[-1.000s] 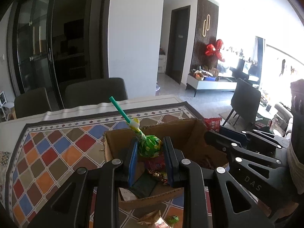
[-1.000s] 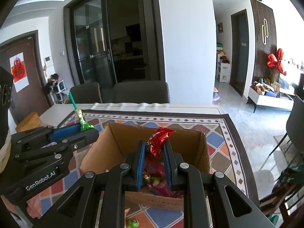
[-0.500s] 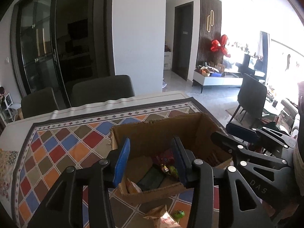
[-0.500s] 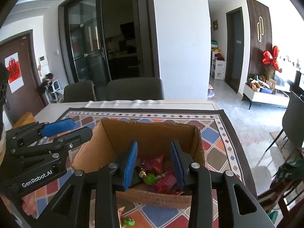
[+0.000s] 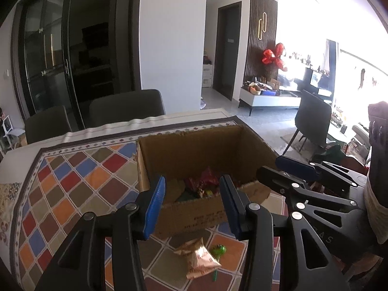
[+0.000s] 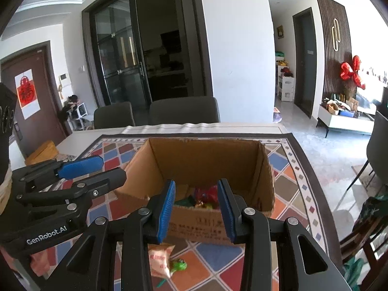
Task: Organize snacks
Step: 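Move both open tools back to the biscuit packet and green candy, then grasp the green candy with the right tool while the left tool grasps the Fortune biscuit packet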
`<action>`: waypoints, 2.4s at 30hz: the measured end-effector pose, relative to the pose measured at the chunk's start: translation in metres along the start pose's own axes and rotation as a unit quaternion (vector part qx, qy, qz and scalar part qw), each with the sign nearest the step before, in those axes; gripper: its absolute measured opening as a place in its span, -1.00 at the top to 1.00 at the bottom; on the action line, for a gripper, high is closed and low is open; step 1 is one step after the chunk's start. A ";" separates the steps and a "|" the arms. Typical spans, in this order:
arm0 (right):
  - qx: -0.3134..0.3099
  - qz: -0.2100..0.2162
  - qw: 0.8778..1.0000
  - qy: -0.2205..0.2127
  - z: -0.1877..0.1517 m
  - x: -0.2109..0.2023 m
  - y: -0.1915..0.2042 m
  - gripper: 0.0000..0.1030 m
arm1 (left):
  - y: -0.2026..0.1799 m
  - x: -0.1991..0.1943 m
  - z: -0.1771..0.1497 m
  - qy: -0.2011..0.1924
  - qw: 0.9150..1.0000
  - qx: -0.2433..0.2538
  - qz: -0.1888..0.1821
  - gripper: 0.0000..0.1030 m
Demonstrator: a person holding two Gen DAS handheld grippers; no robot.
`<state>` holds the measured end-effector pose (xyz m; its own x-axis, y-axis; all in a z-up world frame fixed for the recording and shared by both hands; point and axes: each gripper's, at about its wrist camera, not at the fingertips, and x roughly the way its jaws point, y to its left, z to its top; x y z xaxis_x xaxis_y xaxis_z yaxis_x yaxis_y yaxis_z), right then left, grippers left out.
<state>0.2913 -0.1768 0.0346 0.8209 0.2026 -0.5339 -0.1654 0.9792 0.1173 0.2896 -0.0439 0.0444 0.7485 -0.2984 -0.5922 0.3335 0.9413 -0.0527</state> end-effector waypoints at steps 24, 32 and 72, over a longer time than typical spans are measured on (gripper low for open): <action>0.028 0.014 0.997 0.067 -0.067 0.020 -0.004 0.28 | 0.003 0.028 -0.070 0.078 0.996 -0.030 -0.032 0.10; 0.037 0.013 0.995 0.093 -0.088 0.031 -0.009 0.28 | 0.004 0.044 -0.089 0.105 0.993 -0.038 -0.045 0.10; 0.052 0.035 0.984 0.168 -0.131 0.076 -0.008 0.28 | 0.019 0.104 -0.130 0.155 0.982 -0.070 -0.079 0.31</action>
<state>0.2831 -0.1685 -0.1165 0.5790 0.2784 -0.7663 -0.1440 0.9600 0.2400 0.2995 -0.0365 -0.1229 0.4758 -0.4000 -0.7833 0.3333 0.9062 -0.2603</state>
